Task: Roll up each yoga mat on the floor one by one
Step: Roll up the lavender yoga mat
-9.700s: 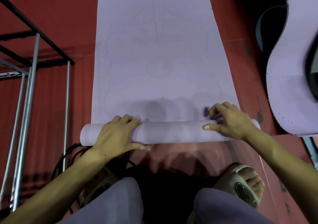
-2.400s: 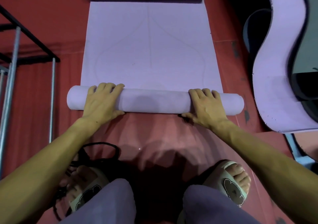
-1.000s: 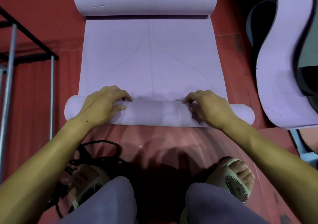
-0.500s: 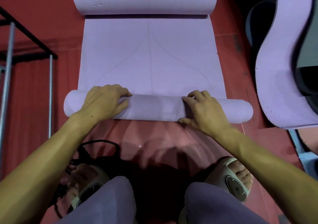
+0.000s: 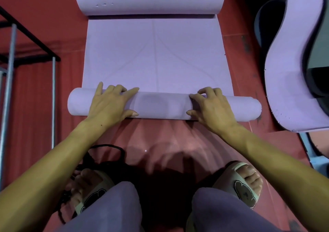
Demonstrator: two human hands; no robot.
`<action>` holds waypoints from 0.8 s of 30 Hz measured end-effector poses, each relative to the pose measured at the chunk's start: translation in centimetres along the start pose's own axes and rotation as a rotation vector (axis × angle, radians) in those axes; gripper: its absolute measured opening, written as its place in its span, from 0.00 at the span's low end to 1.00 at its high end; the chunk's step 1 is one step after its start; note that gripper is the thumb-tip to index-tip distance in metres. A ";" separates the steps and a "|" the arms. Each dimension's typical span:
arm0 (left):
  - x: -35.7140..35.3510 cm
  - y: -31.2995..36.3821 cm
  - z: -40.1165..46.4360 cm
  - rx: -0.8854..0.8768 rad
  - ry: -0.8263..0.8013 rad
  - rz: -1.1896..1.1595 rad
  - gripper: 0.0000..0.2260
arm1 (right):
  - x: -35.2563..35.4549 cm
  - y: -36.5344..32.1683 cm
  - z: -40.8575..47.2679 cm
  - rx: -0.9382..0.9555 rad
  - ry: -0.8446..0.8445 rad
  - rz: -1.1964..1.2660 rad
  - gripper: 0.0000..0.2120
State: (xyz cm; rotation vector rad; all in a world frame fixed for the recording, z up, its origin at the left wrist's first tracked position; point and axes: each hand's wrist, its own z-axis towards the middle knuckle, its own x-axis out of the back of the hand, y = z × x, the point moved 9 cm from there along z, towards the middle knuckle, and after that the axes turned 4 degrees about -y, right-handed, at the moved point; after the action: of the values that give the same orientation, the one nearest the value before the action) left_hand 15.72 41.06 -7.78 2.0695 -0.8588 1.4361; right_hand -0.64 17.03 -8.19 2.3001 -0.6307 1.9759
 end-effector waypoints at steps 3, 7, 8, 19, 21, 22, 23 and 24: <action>0.6 0.3 0.1 0.033 0.029 -0.021 0.33 | 0.7 0.2 0.4 -0.018 0.030 -0.009 0.27; 1.6 0.5 -0.2 0.014 0.164 -0.016 0.30 | 1.3 0.3 0.9 -0.037 0.022 -0.006 0.25; 1.8 0.6 -0.3 0.008 0.180 -0.005 0.30 | 1.4 0.3 0.9 -0.033 0.022 -0.005 0.25; 2.0 0.1 0.3 0.052 0.131 -0.051 0.27 | 1.2 0.3 1.0 -0.007 0.005 0.020 0.23; 1.7 -0.2 0.3 0.047 0.123 -0.074 0.29 | 0.8 0.3 1.1 -0.003 -0.003 -0.009 0.26; 1.6 -0.4 0.3 0.041 0.114 -0.088 0.32 | 0.4 0.5 1.1 0.000 -0.011 -0.023 0.30; 1.4 -0.4 0.4 0.030 0.098 -0.096 0.35 | 0.0 0.6 1.1 0.004 -0.026 -0.041 0.35; 1.2 -0.4 0.5 0.021 0.077 -0.099 0.40 | -0.5 0.7 1.0 0.012 -0.048 -0.064 0.40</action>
State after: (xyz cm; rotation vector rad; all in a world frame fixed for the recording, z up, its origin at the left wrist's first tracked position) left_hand 16.67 40.74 -6.85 2.0285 -0.7040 1.4672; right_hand 0.04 16.25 -8.98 2.3502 -0.5428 1.9077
